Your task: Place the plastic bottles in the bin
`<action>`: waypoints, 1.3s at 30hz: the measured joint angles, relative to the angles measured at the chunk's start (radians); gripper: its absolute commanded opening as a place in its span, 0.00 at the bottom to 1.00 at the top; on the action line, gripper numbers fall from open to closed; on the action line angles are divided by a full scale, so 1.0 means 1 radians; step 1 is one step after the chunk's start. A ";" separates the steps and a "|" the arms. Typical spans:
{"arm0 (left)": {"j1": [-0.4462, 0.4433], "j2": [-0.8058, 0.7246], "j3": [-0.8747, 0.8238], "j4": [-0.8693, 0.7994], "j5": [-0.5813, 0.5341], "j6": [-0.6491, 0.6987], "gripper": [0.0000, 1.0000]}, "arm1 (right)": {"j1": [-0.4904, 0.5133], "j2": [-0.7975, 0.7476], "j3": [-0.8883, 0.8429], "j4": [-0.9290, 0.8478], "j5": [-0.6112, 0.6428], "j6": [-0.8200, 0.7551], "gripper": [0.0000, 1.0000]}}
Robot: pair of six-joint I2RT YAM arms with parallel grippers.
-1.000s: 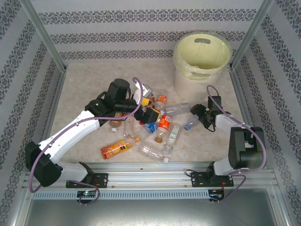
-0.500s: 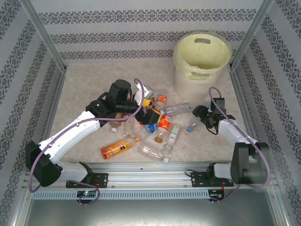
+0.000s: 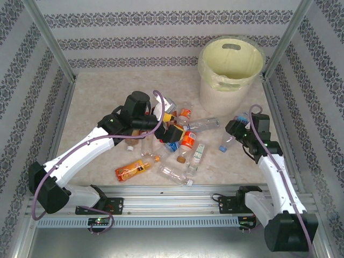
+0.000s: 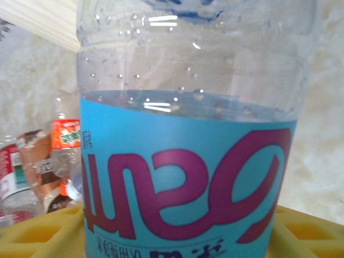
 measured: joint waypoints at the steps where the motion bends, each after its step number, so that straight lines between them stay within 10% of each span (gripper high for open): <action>1: 0.000 -0.003 0.000 0.000 -0.002 0.000 1.00 | 0.005 -0.011 0.014 -0.010 0.000 -0.005 0.67; 39: 0.000 -0.155 -0.079 0.114 -0.102 -0.034 1.00 | 0.050 0.266 0.759 -0.098 0.103 -0.217 0.63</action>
